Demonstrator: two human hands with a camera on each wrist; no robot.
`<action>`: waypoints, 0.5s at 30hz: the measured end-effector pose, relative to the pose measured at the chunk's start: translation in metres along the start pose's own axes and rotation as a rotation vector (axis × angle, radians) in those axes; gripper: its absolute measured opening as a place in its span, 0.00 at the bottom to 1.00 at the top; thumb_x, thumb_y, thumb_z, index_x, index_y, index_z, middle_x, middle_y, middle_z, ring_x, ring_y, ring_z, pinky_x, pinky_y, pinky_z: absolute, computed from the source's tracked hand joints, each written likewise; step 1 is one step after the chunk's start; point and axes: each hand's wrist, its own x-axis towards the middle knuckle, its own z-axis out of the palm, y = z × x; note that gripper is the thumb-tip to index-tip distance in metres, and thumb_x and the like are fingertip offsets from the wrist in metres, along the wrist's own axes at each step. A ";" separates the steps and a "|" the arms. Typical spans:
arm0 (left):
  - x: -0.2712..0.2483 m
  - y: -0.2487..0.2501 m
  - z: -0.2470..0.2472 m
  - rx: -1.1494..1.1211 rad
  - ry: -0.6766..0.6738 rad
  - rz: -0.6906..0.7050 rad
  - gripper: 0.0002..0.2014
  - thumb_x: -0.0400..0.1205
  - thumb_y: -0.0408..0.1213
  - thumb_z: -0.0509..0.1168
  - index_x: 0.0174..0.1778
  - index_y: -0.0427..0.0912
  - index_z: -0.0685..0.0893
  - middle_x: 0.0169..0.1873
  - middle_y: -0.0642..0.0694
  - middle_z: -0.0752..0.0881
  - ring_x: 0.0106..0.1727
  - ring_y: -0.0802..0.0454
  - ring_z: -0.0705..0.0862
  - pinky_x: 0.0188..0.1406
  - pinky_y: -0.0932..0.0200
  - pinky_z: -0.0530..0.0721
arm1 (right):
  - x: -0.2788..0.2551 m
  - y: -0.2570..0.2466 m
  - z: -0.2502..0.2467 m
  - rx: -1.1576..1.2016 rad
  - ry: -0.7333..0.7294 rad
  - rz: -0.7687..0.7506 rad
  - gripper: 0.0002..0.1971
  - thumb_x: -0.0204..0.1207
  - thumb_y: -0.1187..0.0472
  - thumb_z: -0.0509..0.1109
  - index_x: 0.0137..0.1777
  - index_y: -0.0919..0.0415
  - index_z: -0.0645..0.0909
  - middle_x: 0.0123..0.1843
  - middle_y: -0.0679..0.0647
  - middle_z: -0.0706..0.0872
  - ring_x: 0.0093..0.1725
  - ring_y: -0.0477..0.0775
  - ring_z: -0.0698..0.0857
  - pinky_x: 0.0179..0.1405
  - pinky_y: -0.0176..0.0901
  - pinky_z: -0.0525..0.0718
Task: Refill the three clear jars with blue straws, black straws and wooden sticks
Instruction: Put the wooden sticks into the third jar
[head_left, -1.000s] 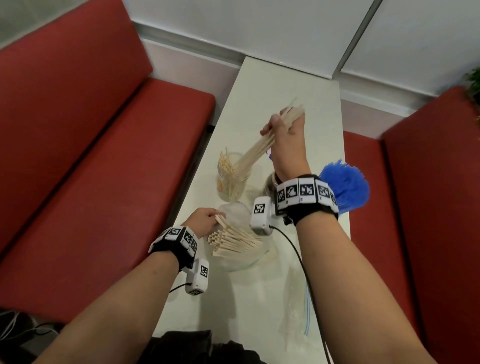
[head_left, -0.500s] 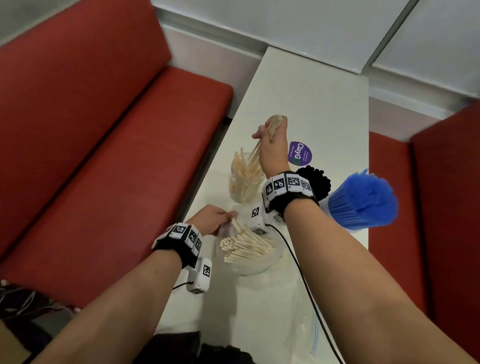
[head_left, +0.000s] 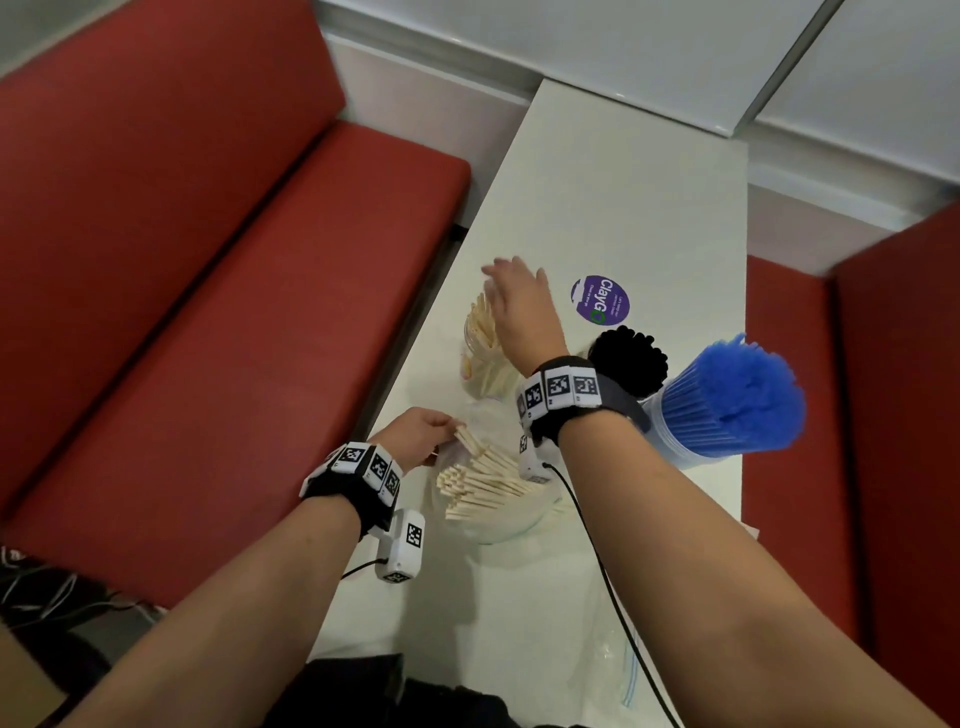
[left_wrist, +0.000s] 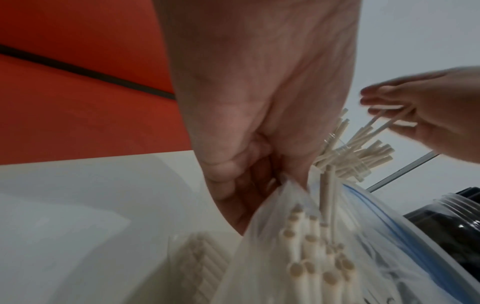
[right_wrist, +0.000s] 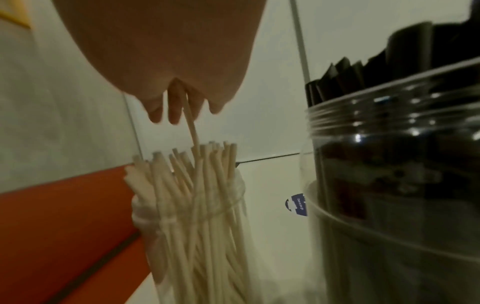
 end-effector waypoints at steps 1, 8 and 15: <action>-0.002 0.000 0.000 -0.033 -0.018 -0.003 0.10 0.87 0.26 0.63 0.60 0.25 0.86 0.49 0.31 0.85 0.47 0.41 0.83 0.52 0.48 0.85 | -0.004 0.003 0.006 -0.119 -0.124 0.028 0.19 0.91 0.59 0.55 0.77 0.63 0.76 0.74 0.59 0.78 0.78 0.62 0.72 0.83 0.57 0.56; -0.006 0.002 0.000 -0.080 -0.032 0.035 0.06 0.85 0.27 0.67 0.48 0.32 0.90 0.41 0.34 0.85 0.38 0.43 0.80 0.42 0.52 0.80 | -0.038 -0.004 0.001 0.075 0.147 -0.050 0.18 0.87 0.66 0.61 0.75 0.61 0.79 0.77 0.61 0.78 0.84 0.66 0.67 0.86 0.59 0.59; -0.001 -0.012 0.009 -0.110 0.048 0.021 0.16 0.84 0.45 0.70 0.48 0.32 0.83 0.42 0.36 0.74 0.42 0.42 0.70 0.43 0.47 0.67 | -0.103 -0.009 -0.005 0.310 -0.124 0.118 0.11 0.76 0.67 0.64 0.42 0.53 0.86 0.34 0.41 0.84 0.33 0.40 0.84 0.40 0.43 0.83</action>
